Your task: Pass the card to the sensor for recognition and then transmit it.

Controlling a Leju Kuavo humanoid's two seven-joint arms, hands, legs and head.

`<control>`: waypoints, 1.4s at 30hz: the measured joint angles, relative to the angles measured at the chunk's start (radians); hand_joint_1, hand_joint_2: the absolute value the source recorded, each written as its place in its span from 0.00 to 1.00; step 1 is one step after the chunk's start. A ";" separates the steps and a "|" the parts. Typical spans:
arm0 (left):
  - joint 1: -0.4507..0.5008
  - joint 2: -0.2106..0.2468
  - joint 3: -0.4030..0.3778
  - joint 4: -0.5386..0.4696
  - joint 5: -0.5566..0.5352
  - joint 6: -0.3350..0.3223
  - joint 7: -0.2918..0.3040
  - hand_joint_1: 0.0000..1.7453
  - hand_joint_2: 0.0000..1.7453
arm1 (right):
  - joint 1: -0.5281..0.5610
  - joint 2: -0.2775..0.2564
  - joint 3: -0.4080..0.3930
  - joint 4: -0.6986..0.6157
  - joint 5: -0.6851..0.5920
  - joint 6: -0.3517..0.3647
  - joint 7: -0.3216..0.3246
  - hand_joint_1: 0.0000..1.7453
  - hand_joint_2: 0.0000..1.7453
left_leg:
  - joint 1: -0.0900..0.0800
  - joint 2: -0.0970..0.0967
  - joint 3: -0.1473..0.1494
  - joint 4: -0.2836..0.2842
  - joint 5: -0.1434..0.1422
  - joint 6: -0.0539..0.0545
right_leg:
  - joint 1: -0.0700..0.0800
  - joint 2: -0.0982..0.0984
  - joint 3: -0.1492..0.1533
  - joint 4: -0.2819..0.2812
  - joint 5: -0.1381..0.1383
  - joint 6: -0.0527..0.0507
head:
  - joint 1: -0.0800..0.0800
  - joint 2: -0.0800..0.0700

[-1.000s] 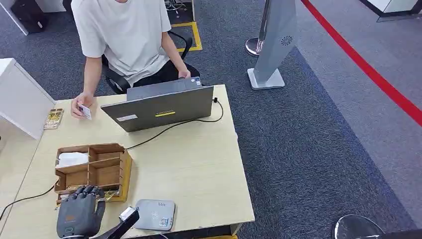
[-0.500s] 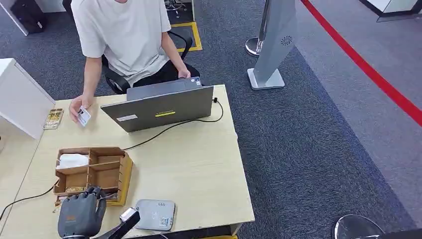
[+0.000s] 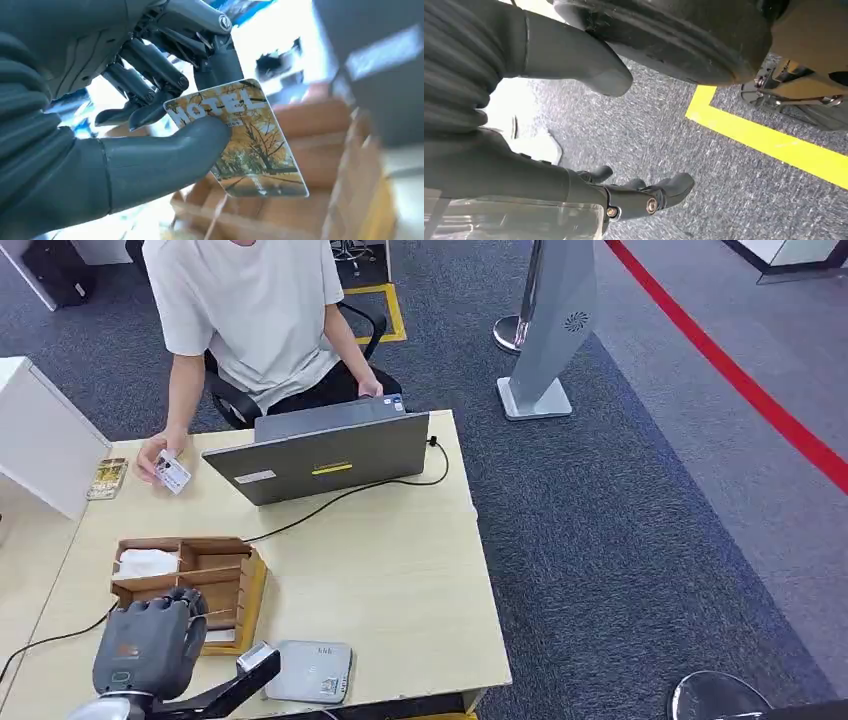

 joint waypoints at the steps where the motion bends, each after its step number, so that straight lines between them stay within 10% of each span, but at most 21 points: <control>1: -0.003 0.022 -0.026 -0.034 0.000 -0.009 0.002 1.00 1.00 | 0.001 0.000 0.000 0.000 -0.009 -0.001 0.000 0.00 1.00 | 0.000 0.000 0.000 0.000 0.000 0.000 | 0.000 0.000 0.000 0.000 0.000 0.000 | 0.000 0.000; 8: -0.076 0.241 -0.158 -0.249 0.099 -0.046 0.041 1.00 1.00 | 0.007 0.002 0.000 0.000 -0.050 -0.010 0.000 0.00 1.00 | 0.000 -0.001 0.000 0.000 0.000 -0.001 | 0.000 -0.001 -0.001 0.000 0.000 0.000 | 0.000 0.000; 13: -0.265 0.256 -0.159 -0.263 0.126 -0.028 0.111 1.00 1.00 | 0.004 0.004 0.000 0.000 0.011 -0.005 -0.005 0.00 1.00 | 0.000 -0.003 0.000 0.000 0.003 -0.001 | 0.000 -0.003 0.000 0.000 0.001 -0.001 | 0.000 0.000; 19: -0.419 0.211 -0.074 -0.115 0.000 0.088 0.160 1.00 1.00 | -0.015 0.004 0.000 0.000 0.137 0.031 -0.001 0.00 1.00 | 0.000 -0.001 0.000 0.000 0.004 -0.001 | 0.000 -0.001 0.000 0.000 0.003 -0.002 | 0.002 0.000; 25: -0.485 0.263 0.113 0.158 -0.002 0.251 0.166 1.00 1.00 | -0.031 0.004 0.000 0.004 0.161 0.055 -0.006 0.00 1.00 | 0.003 0.000 0.001 0.000 0.006 -0.003 | 0.002 0.002 0.000 0.001 0.004 -0.003 | 0.000 0.000; 37: -0.494 0.347 0.239 0.391 -0.002 0.272 0.223 1.00 1.00 | -0.023 0.004 0.000 0.009 0.128 0.039 -0.008 0.00 1.00 | 0.003 0.000 0.000 -0.001 0.006 -0.003 | 0.003 0.001 -0.001 0.001 0.003 -0.004 | 0.000 0.000; 38: -0.496 0.347 0.241 0.399 -0.002 0.272 0.222 0.00 1.00 | -0.021 0.004 0.000 0.008 0.128 0.035 -0.003 0.00 1.00 | 0.003 0.000 0.000 0.000 0.006 -0.003 | 0.003 0.001 -0.001 0.000 0.003 -0.004 | 0.000 0.000; 42: -0.512 0.342 0.242 0.421 -0.002 0.275 0.185 0.00 1.00 | -0.012 0.004 0.000 0.008 0.128 0.035 0.001 0.00 1.00 | 0.003 0.000 0.000 0.000 0.006 -0.003 | 0.003 0.001 -0.001 0.000 0.004 -0.004 | 0.000 0.000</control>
